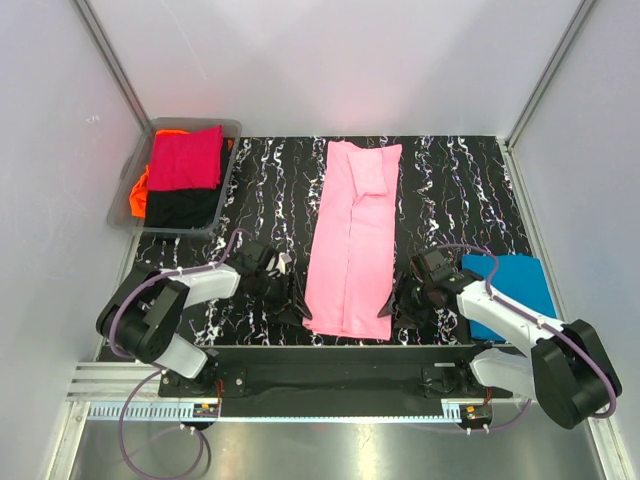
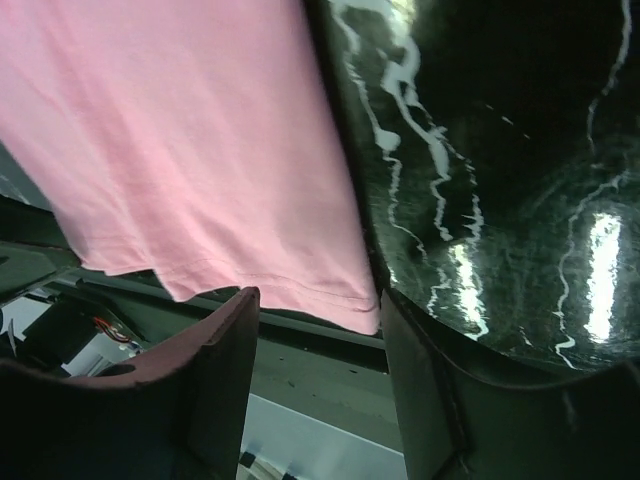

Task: Fold and stack the t-shirts
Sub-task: Fold the tshirt

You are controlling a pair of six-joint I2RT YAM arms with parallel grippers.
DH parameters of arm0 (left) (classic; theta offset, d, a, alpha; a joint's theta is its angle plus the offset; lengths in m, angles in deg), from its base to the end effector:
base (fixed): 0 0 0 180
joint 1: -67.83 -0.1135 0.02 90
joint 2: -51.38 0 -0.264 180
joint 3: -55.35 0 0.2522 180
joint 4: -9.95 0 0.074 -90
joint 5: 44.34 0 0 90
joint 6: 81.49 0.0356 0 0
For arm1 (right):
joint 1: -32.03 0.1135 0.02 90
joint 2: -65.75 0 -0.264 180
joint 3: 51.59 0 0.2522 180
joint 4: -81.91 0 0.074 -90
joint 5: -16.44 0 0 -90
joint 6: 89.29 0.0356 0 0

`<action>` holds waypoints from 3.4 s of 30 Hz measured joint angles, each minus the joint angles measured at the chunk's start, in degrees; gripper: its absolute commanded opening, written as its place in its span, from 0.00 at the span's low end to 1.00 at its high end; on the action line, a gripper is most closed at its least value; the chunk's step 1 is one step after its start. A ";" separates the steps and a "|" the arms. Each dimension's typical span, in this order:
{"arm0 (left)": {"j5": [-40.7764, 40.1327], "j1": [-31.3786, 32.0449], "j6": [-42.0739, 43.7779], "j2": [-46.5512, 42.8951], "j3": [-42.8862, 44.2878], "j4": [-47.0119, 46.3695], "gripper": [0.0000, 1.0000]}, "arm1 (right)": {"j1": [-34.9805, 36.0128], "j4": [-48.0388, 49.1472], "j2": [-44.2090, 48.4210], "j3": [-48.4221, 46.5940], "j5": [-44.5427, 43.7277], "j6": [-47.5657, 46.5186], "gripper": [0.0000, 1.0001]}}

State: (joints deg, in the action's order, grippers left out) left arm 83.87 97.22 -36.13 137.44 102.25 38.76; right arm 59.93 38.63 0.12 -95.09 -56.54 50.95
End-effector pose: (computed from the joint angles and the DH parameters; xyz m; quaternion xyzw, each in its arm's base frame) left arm 0.1945 -0.1348 0.1231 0.0611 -0.9276 0.3652 0.0493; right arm 0.1627 0.0979 0.1607 0.1563 0.9541 0.2450 0.0724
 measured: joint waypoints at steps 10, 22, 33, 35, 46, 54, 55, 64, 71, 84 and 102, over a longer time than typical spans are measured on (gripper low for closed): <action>1.57 0.76 -0.92 2.34 0.11 -2.51 0.48 | -0.04 0.13 -0.46 3.52 1.31 2.62 0.58; 2.32 2.21 -1.86 3.69 0.24 -4.24 0.39 | -0.04 0.52 -1.31 3.67 2.16 2.78 0.49; 0.70 2.82 -2.29 4.04 -0.20 -4.33 0.17 | -0.07 1.86 -2.56 4.68 2.62 3.19 0.10; 0.57 2.97 -2.51 4.04 -0.52 -4.59 0.10 | -0.04 2.16 -2.54 4.94 2.64 3.54 0.05; -2.64 8.31 -6.43 1.27 -1.25 -5.49 0.00 | -0.07 2.23 5.18 7.82 2.64 6.25 0.00; -4.87 7.06 -5.55 1.07 8.76 3.06 0.00 | -4.76 -1.38 0.04 -1.27 2.14 2.36 0.00; -5.11 6.19 -4.94 1.68 11.78 3.58 0.00 | -6.36 -1.55 -2.05 -3.67 2.14 1.07 0.00; -5.01 -3.43 -1.51 16.44 35.85 6.08 0.00 | -16.70 -3.87 -22.80 -27.43 3.28 -9.90 0.00; -4.00 -7.48 -1.42 29.53 50.47 8.11 0.00 | -19.56 -6.95 -37.66 -44.24 4.68 -14.58 0.00; -1.92 -10.75 -4.55 43.36 69.66 8.83 0.00 | -23.58 -11.45 -52.72 -62.47 8.63 -16.50 0.00; -0.20 -11.89 -7.72 51.63 76.48 8.87 0.16 | -25.57 -14.58 -65.20 -76.52 14.82 -18.16 0.09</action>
State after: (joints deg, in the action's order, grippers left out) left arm 83.68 85.33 -43.85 189.07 178.73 47.63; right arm 34.36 24.05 -65.08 -171.61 -41.72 32.79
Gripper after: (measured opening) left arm 0.139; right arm 0.069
